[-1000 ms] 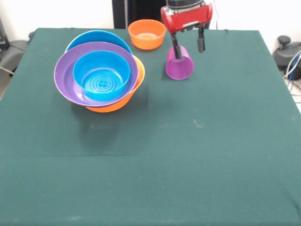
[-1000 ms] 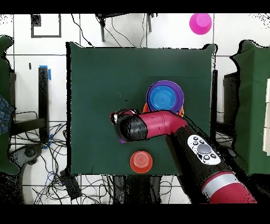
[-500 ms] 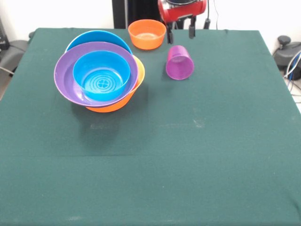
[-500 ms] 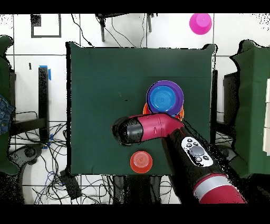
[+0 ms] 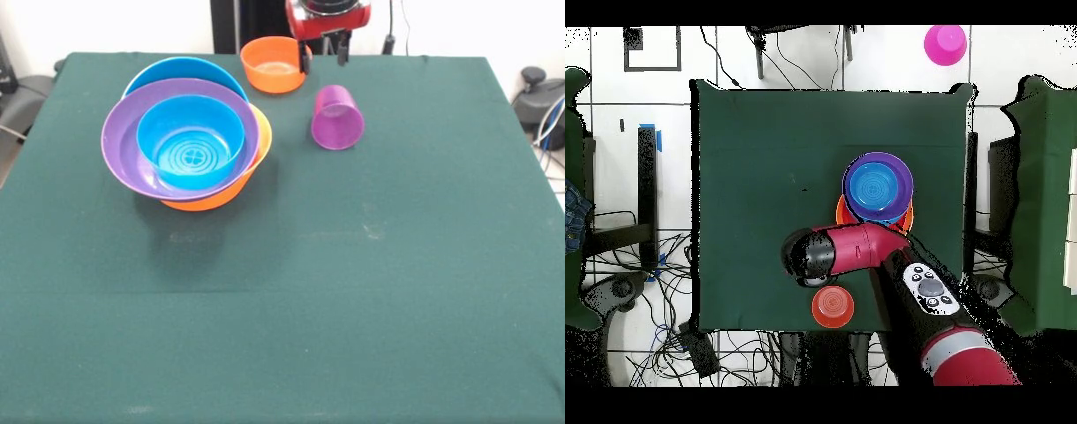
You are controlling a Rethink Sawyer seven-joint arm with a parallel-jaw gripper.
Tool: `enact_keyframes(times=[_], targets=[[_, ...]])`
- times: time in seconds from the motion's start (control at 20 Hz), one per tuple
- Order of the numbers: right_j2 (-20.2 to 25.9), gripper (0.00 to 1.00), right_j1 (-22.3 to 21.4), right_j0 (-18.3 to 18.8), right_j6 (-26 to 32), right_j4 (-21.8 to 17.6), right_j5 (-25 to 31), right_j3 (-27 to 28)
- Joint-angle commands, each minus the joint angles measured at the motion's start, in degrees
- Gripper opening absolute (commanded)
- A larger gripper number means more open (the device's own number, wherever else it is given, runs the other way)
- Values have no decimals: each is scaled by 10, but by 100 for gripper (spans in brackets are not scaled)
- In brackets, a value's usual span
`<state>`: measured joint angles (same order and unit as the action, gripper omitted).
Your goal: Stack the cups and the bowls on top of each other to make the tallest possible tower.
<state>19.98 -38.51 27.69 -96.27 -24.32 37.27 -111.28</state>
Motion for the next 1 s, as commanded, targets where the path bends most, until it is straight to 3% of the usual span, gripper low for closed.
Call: enact_keyframes(times=[0.05, 0.7, 1.0], targets=[[-34, 100, 74, -28, -64, -31, -29, 47], [-60, 100, 134, -36, -80, -20, -132, 43], [-52, 100, 122, -24, -66, -7, -158, 30]])
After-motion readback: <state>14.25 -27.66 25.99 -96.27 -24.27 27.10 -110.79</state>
